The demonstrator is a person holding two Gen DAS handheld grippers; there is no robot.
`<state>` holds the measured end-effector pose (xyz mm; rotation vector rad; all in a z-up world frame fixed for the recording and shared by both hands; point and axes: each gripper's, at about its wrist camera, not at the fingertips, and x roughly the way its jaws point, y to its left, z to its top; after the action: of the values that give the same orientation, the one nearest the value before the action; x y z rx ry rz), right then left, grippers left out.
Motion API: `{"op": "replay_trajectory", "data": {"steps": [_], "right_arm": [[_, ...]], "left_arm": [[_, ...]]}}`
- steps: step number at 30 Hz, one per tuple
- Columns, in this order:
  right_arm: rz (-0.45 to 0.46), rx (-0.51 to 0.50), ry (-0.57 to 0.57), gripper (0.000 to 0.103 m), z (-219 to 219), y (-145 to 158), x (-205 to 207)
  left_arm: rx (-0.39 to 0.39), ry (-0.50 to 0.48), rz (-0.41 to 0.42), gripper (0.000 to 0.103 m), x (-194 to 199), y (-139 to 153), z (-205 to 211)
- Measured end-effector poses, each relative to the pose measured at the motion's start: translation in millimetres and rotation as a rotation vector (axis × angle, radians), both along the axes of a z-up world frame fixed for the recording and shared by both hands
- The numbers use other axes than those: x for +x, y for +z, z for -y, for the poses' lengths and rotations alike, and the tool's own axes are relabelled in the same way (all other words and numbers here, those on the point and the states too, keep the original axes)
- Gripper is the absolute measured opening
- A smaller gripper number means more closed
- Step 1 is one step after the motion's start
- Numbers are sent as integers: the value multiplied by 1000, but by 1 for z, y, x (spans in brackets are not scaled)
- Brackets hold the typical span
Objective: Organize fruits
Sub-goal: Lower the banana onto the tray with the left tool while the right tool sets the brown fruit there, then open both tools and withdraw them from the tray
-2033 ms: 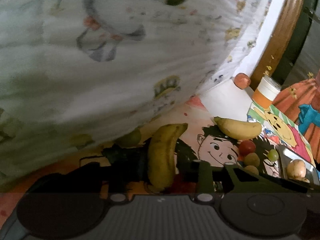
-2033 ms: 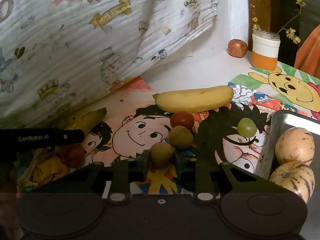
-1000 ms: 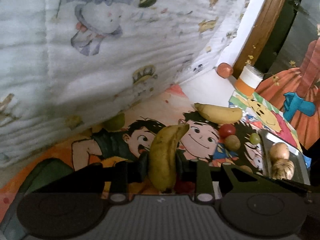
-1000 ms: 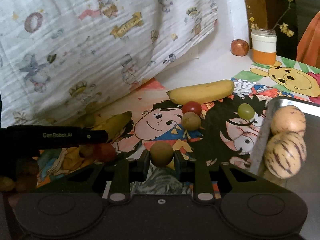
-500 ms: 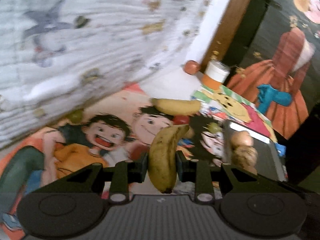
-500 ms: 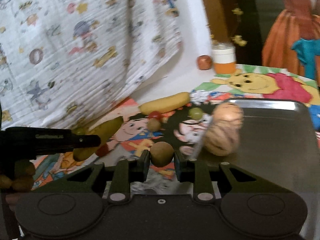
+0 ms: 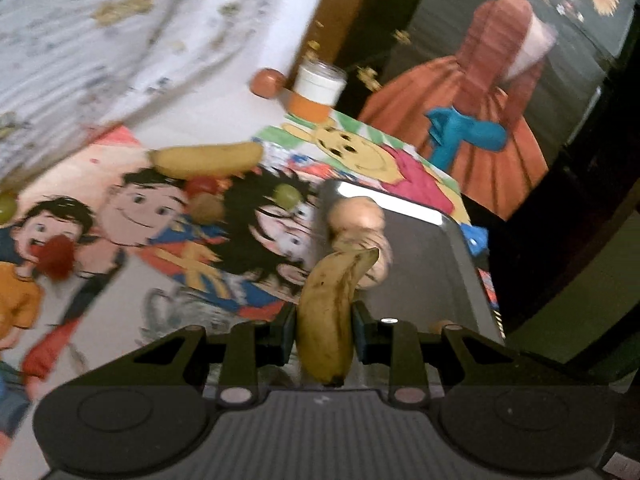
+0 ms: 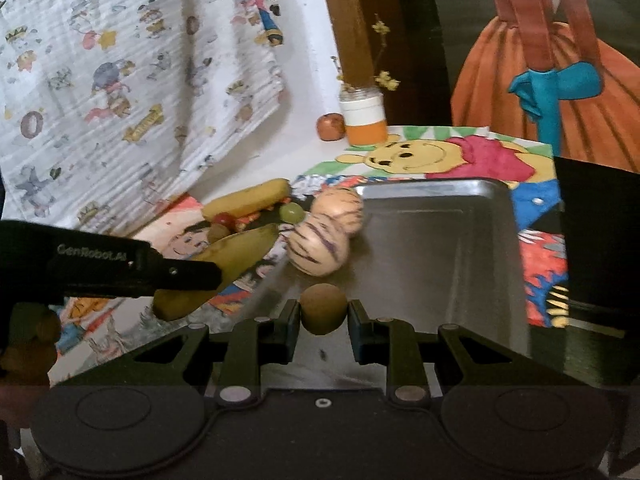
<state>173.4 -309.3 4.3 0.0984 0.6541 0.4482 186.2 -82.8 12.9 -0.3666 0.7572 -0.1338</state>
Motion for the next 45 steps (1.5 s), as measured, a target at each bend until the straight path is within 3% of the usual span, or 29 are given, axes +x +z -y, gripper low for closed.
{"op": "replay_trajectory", "data": {"steps": [9,27,32,40,45], "right_arm": [[-23,-2,-10,28,19,-11,-13],[-38,1,-11,30,12,-20,-19],[-38,-11,-25,33,12,-15,-23],[-19,-13,-67,50,11,-3,-43],[-2,-4,-94,69,10,7,-60]], "left_arm": [[4,-61,-12,32,10,-11,31],[-9,-69,-68,33,5,-32,33],[-37,-76,-61,48,-2,-26,28],[-66,-61,-9,69,-26,-9,13],[-60,-36,38,86,-46,3,-2]]}}
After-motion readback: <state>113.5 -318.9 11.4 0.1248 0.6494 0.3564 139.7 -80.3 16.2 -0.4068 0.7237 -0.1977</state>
